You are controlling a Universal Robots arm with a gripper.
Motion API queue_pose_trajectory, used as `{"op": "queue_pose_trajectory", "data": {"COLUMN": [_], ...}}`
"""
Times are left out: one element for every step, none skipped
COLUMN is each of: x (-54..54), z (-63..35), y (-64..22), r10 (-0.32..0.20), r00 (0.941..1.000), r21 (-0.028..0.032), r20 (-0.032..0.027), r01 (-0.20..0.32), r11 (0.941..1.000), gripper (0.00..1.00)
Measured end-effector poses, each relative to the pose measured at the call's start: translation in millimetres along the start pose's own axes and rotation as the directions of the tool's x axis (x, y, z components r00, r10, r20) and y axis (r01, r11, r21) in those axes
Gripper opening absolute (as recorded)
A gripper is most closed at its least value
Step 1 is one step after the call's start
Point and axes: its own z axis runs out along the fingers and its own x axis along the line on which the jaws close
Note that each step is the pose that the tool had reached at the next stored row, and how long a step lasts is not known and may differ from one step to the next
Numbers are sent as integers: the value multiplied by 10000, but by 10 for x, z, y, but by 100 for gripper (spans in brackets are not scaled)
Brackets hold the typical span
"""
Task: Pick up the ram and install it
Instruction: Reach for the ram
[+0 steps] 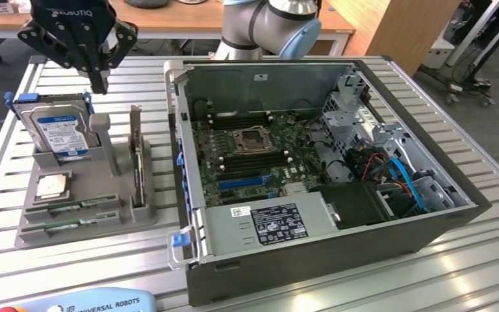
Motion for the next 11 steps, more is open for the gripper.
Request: {"op": "queue_pose_trajectory", "data": {"x": [3,6,9,13,16,20,24,27,31,35,39], "z": [0,0,0,0,-1,0,-1,0,0,-1,-1], "y": [0,-1,-1,-1,-1,-2,-2,-2,-2,-3,-3], "r10": [0,0,0,0,0,0,0,0,0,1,0], "r00": [10000,10000,10000,10000,10000,10000,10000,10000,10000,10000,10000], "r21": [0,-1,0,0,0,-1,0,-1,-1,0,0], "r20": [0,0,0,0,0,0,0,0,1,0,0], "r01": [0,0,0,0,0,0,0,0,0,-1,0], "r11": [10000,10000,10000,10000,10000,10000,10000,10000,10000,10000,10000], "gripper": [10,10,10,10,10,10,10,10,10,10,10]}}
